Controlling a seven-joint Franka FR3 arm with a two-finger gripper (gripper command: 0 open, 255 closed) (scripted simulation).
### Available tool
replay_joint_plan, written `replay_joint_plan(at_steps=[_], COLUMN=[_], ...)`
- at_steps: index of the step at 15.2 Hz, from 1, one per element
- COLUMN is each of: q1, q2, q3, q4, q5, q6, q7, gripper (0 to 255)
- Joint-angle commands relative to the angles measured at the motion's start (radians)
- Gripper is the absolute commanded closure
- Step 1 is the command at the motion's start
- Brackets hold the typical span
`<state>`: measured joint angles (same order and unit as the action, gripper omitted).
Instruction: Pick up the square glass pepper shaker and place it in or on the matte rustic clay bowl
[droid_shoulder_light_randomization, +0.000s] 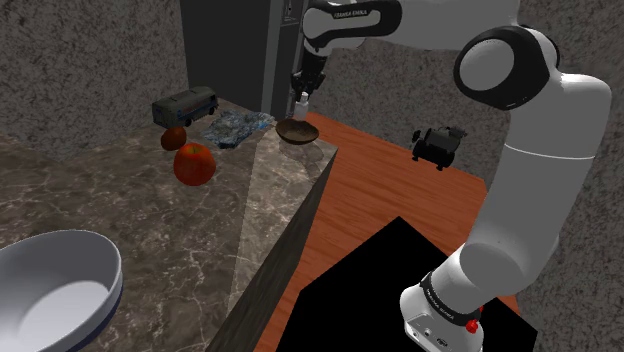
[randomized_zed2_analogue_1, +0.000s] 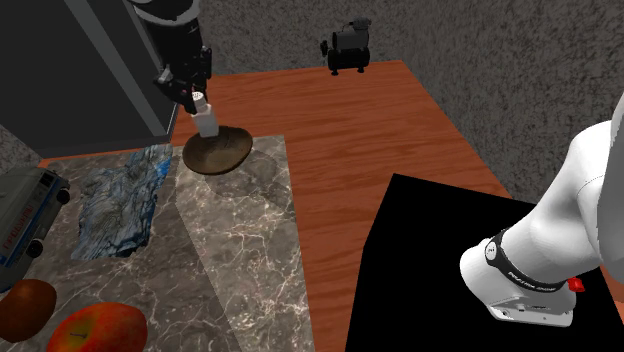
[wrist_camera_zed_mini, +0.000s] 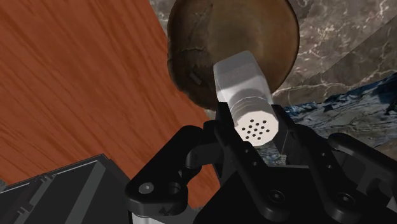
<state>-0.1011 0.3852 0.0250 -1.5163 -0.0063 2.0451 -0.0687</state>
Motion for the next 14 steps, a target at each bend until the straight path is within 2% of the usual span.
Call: replay_joint_plan(at_steps=[1,7,14], q1=[-0.002,-0.002,-0.002], q2=[0.005,0.026,0.026], q3=[-0.001,-0.001,-0.001], q4=[-0.018,-0.072,-0.072], q5=[0.001,0.0,0.0], q6=[0.023,0.099,0.099], q7=[-0.003,-0.002,-0.002], gripper=[255,255,255])
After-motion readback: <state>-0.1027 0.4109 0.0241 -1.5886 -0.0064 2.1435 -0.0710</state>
